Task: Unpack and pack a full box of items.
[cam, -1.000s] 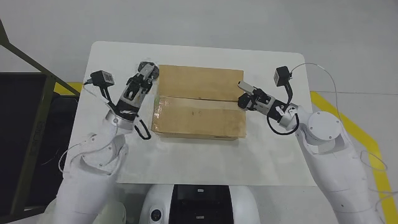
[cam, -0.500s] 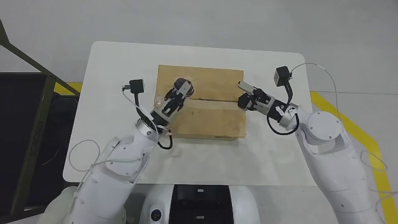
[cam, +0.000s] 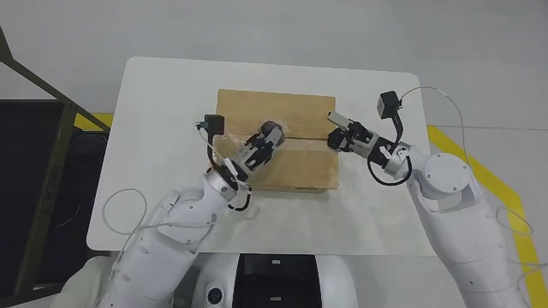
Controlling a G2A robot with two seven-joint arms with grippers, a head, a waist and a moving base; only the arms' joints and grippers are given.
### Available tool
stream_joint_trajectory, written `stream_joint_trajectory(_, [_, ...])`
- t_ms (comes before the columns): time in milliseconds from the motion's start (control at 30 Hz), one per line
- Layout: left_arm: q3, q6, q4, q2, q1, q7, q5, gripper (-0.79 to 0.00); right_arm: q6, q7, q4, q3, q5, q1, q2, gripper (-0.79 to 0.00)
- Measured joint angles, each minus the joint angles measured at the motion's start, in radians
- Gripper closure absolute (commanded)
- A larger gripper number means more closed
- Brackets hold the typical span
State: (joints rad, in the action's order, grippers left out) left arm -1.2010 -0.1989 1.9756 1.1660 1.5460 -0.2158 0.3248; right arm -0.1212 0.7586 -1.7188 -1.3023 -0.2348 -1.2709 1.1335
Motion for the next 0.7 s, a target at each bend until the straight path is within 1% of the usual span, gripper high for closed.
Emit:
stream_joint_trajectory(33, [0.005,0.005,-0.001,0.001,-0.004,-0.001,0.009,-0.357,0.000,0.000,0.000,0.000,0.000,0.000,0.000,-0.785])
stream_joint_trajectory(67, [0.012,0.010,-0.002,0.002,-0.008,-0.004,0.021,-0.471,0.000,0.000,0.000,0.000,0.000,0.000,0.000,-0.785])
stream_joint_trajectory(100, [0.016,0.013,-0.003,0.002,-0.011,-0.006,0.030,-0.646,0.000,0.000,0.000,0.000,0.000,0.000,0.000,-0.785])
stream_joint_trajectory(133, [0.021,0.016,-0.004,0.003,-0.013,-0.009,0.037,-0.770,0.000,0.000,0.000,0.000,0.000,0.000,0.000,-0.785])
stream_joint_trajectory(167, [0.027,0.020,-0.006,0.004,-0.016,-0.012,0.045,-0.785,0.000,0.000,0.000,0.000,0.000,0.000,0.000,-0.785])
stream_joint_trajectory(467, [0.049,0.050,-0.015,0.010,-0.033,-0.013,0.067,-0.785,0.000,0.000,0.000,0.000,0.000,0.000,0.000,-0.785])
stream_joint_trajectory(533, [0.050,0.039,-0.015,0.011,-0.035,-0.009,0.067,-0.785,0.000,0.000,0.000,0.000,0.000,0.000,0.000,-0.785])
stream_joint_trajectory(700, [0.040,-0.029,-0.018,0.010,-0.026,0.011,0.069,-0.785,0.000,0.000,0.000,0.000,0.000,0.000,0.000,-0.785])
